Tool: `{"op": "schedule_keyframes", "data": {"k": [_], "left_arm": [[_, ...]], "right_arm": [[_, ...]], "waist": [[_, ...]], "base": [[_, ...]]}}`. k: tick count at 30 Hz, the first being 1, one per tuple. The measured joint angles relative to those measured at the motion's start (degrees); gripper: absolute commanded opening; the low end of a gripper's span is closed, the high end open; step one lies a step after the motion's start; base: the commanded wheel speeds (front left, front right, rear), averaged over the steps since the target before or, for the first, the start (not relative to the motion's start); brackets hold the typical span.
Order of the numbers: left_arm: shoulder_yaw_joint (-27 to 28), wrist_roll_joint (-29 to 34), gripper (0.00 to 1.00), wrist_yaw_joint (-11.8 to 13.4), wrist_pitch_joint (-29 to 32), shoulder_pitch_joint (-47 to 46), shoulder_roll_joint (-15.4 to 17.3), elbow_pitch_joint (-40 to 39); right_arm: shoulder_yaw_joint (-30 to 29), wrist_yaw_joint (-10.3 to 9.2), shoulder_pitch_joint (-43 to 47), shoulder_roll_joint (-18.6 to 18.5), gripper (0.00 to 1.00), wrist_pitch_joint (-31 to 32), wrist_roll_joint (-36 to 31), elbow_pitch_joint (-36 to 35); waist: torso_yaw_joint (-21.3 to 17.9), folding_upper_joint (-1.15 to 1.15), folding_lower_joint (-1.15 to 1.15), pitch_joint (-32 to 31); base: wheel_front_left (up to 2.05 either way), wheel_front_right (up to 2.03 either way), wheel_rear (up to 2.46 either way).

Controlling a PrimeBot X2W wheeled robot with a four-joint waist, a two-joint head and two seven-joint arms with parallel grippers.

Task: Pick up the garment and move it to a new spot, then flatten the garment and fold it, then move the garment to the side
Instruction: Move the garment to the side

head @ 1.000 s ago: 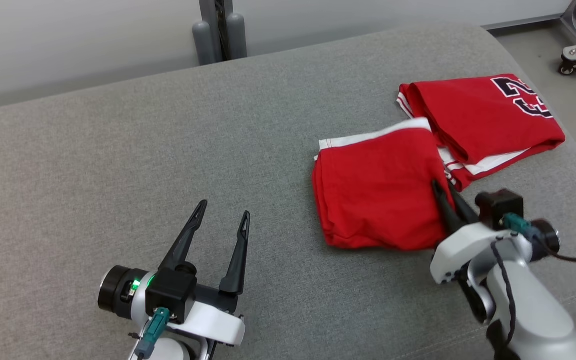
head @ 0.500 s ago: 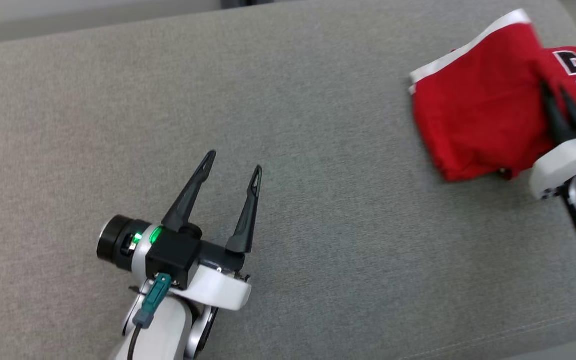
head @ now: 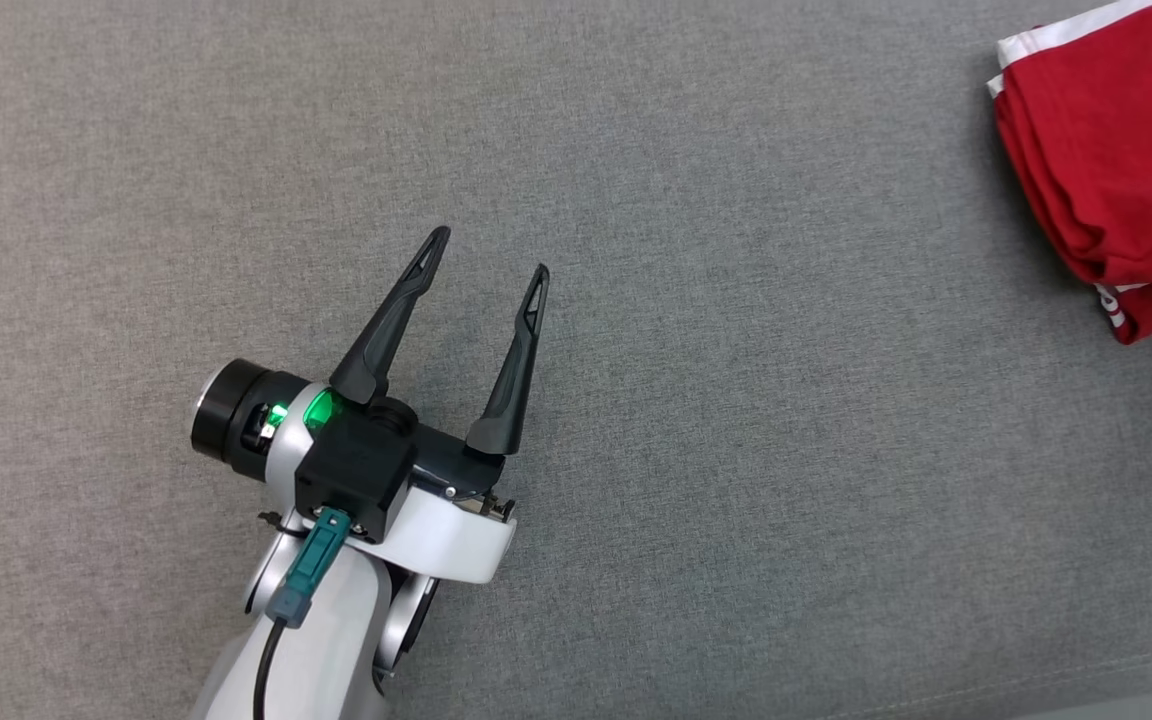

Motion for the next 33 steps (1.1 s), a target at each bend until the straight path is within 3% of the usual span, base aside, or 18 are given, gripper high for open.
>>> {"op": "schedule_keyframes", "data": {"k": [7,20,21,22,23,24,25,33], "left_arm": [[-0.47,0.01,1.00,-0.05,0.00,-1.58,-0.08,0.04],[-1.16,0.51,1.00,-0.46,0.00,-3.00,0.19,-0.01],[-1.18,0.51,1.00,-0.46,0.00,-3.00,0.29,-0.01],[-1.18,0.51,1.00,-0.46,0.00,-3.01,0.37,-0.01],[-1.16,0.51,1.00,-0.46,0.00,-3.02,0.42,0.00],[-1.18,0.52,1.00,-0.46,0.00,-3.04,0.46,0.01],[-1.20,0.52,1.00,-0.46,0.00,-3.09,0.47,0.02],[-1.60,0.41,1.00,-0.19,0.00,-3.37,0.36,0.78]], "right_arm": [[-1.40,0.00,-0.82,-2.42,0.00,-0.05,-1.64,3.38],[-6.24,0.00,-4.54,-4.12,0.00,-0.05,-5.52,15.79],[-6.82,0.00,-4.74,-4.11,0.05,-0.05,-5.92,16.34],[-7.44,0.00,-4.91,-4.10,0.23,-0.04,-6.30,16.81],[-7.94,0.00,-5.05,-4.08,0.34,-0.05,-6.76,17.18],[-8.58,0.00,-5.15,-4.11,0.59,-0.05,-7.38,17.51],[-9.18,0.00,-5.28,-4.14,1.00,-0.05,-8.24,18.08],[-15.90,0.00,-6.06,-3.72,1.00,-0.05,-17.22,17.33]], "waist": [[0.56,0.00,0.00,1.70],[4.27,0.00,0.00,3.87],[4.50,0.00,0.00,4.00],[4.72,0.00,0.00,4.10],[4.90,0.00,0.00,4.17],[5.04,0.00,0.00,4.24],[5.16,0.00,0.00,4.28],[5.22,0.00,0.00,2.85]], "base": [[0.00,0.00,0.00],[0.00,0.00,0.00],[0.00,0.00,0.00],[0.00,0.00,0.00],[0.00,0.00,0.00],[0.00,0.00,0.00],[0.00,0.00,0.00],[0.00,0.00,0.00]]}}
